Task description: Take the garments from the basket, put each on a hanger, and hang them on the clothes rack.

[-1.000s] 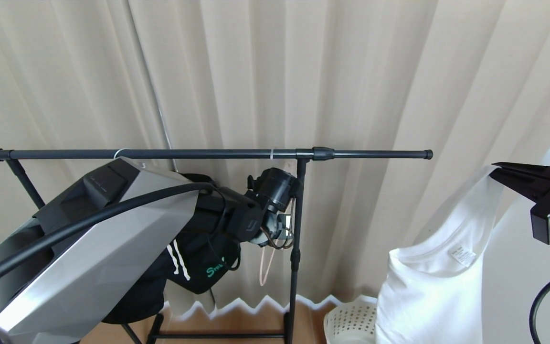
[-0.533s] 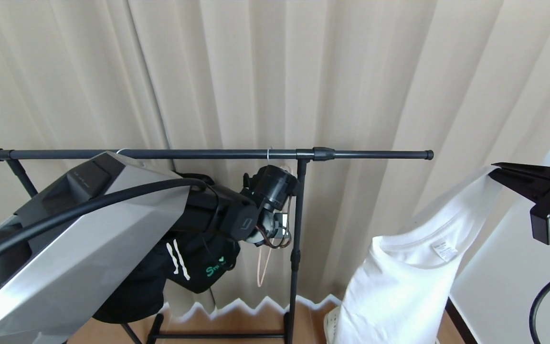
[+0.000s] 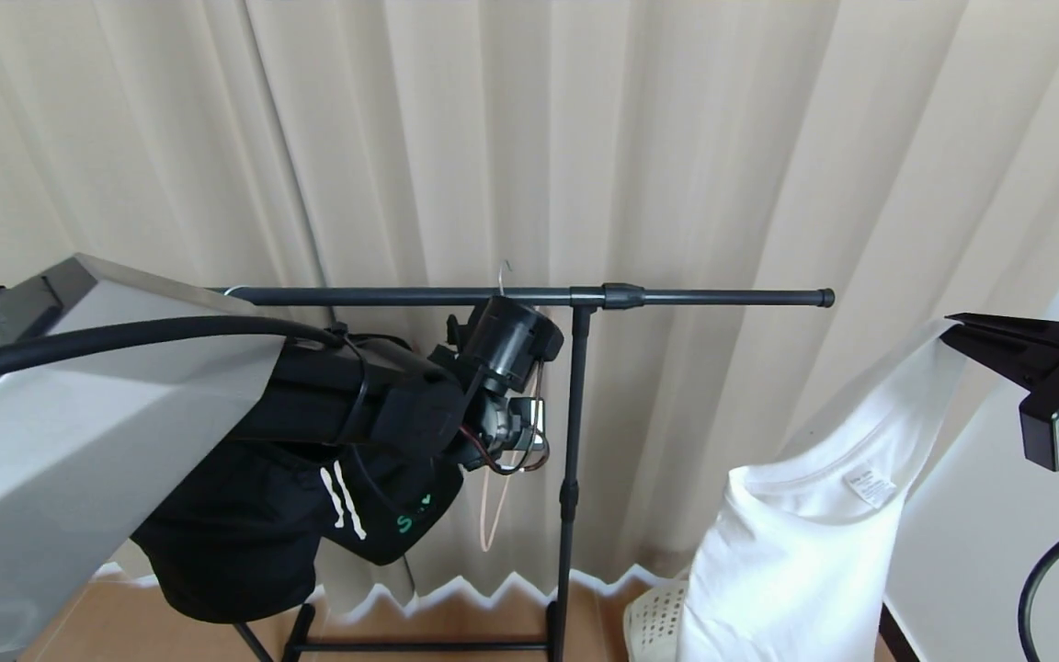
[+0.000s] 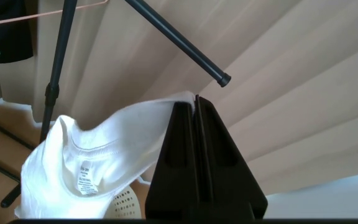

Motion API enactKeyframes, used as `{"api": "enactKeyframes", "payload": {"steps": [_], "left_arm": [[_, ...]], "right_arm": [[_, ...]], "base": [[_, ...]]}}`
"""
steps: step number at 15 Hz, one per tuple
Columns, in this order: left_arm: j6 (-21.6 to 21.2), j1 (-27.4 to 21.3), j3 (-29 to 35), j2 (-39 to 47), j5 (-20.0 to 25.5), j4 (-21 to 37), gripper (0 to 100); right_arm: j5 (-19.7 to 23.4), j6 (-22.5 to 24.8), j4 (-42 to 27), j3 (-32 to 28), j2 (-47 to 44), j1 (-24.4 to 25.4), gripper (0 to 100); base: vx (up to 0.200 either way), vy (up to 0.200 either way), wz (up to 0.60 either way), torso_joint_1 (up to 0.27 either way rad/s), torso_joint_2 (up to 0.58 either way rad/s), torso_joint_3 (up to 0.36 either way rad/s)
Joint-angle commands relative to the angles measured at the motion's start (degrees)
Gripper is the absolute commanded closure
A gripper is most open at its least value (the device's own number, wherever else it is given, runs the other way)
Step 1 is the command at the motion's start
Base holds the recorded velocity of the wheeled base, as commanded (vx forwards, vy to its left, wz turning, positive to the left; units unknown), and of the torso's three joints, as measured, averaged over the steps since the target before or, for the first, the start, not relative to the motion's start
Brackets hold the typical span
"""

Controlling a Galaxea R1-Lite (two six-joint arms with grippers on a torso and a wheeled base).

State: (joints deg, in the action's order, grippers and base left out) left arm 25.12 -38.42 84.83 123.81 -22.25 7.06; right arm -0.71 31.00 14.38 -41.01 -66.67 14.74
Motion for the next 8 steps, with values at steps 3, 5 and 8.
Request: {"api": "enactKeyframes", "payload": {"steps": [3, 5, 8], "left_arm": [[0.01, -0.69, -3.71, -3.92, -0.08, -0.11, 100], [-0.08, -0.77, -6.17, -5.51, -0.08, -1.17, 100], [-1.04, -0.95, -11.01, -8.06, -0.08, -4.69, 100]], "right_arm": [[0.0, 0.02, 0.03, 0.4, -0.04, 0.29, 100], [-0.17, 0.02, 0.03, 0.49, 0.05, 0.64, 100], [-0.17, 0.02, 0.03, 0.76, 0.14, 0.73, 100]], "base": [[0.0, 0.0, 0.0, 0.0, 0.0, 0.0], [0.0, 0.0, 0.0, 0.0, 0.0, 0.0], [0.0, 0.0, 0.0, 0.0, 0.0, 0.0]]}}
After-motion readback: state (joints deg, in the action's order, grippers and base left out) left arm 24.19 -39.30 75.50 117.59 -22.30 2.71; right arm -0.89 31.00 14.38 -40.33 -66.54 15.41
